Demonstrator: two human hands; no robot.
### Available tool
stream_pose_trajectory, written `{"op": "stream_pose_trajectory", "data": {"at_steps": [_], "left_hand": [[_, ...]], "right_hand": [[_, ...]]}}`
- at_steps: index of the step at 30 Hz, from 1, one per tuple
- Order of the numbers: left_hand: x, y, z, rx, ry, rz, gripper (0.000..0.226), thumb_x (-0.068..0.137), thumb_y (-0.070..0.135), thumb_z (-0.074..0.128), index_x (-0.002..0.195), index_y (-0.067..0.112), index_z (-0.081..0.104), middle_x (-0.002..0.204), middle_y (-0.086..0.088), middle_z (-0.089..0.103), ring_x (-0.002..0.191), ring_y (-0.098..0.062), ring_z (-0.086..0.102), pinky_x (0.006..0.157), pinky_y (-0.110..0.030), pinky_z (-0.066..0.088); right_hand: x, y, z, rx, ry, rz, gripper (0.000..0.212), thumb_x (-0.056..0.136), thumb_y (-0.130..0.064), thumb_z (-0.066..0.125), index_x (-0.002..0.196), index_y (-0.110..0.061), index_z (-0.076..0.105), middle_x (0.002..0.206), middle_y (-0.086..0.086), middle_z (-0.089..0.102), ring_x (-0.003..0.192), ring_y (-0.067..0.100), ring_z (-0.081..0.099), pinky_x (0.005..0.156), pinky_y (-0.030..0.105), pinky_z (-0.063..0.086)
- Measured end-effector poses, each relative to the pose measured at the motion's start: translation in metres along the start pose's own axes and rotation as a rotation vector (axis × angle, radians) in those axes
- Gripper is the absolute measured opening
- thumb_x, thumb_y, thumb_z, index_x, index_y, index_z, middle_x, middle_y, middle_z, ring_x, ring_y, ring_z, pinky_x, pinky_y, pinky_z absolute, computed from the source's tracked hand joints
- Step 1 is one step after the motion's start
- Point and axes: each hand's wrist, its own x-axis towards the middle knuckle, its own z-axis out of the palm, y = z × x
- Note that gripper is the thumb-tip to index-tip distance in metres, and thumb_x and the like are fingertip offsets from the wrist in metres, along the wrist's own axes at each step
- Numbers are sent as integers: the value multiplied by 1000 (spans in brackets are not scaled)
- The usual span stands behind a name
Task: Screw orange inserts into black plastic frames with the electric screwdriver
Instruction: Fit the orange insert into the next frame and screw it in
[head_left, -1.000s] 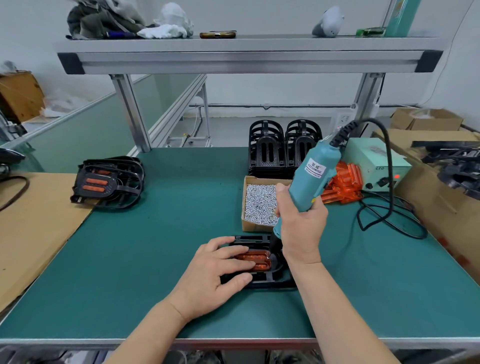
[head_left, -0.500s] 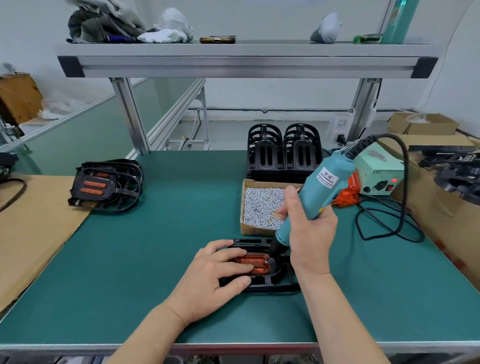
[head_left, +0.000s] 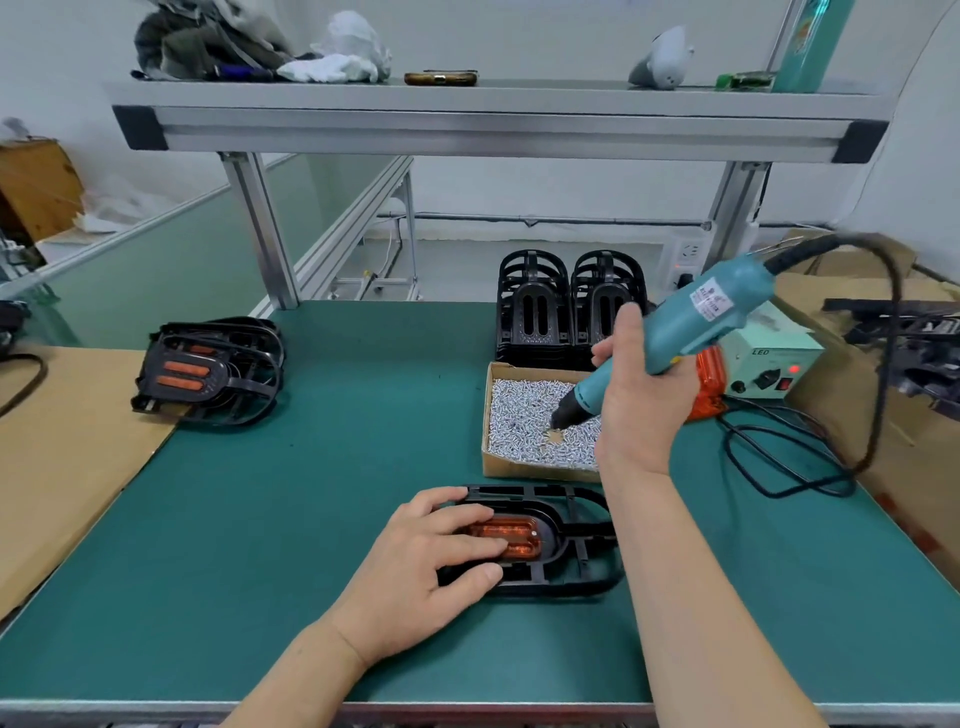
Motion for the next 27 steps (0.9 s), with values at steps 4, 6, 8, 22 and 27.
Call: {"op": "stream_pose_trajectory", "data": {"at_steps": [4,6,8,22,27], "left_hand": [[0,1,0,11,13,6,32,93,58,54,114,43,73,133,23,59,139,-9,37,109,-43,40],[-1,1,0,15,12,8,33,93,58,54,115,43,73,133,23,59,139,-9,37,109,-42,40],[-1,1,0,16,4,1,33,93,59,53,116,43,72,134,23,58,140,-8,35,111,-42,39],[-1,5,-4,9,304,-32,29,94,37,60,113,18,71,112,15,66,108,-2,60,95,-24,47],[5,13,-1,-279,379,-237,29,86,13,76,115,19,71,100,9,70,90,-12,68,85,-21,52]], "right_hand": [[-1,25,-7,-96,2,30,39,74,-55,74,86,-21,60,65,-4,69,65,10,67,68,28,54],[-2,34,-10,-137,-13,25,38,74,-57,74,85,-24,61,66,-5,70,66,9,69,68,27,54],[-3,38,-12,-161,-11,25,38,73,-59,73,83,-25,60,66,-6,71,66,8,69,67,26,53],[-17,-7,-8,114,139,85,24,92,-37,71,86,-18,57,63,-3,65,63,15,60,72,30,54],[-39,-14,-3,197,113,210,25,95,-37,69,95,-15,56,61,-5,63,65,14,58,75,32,51]]}}
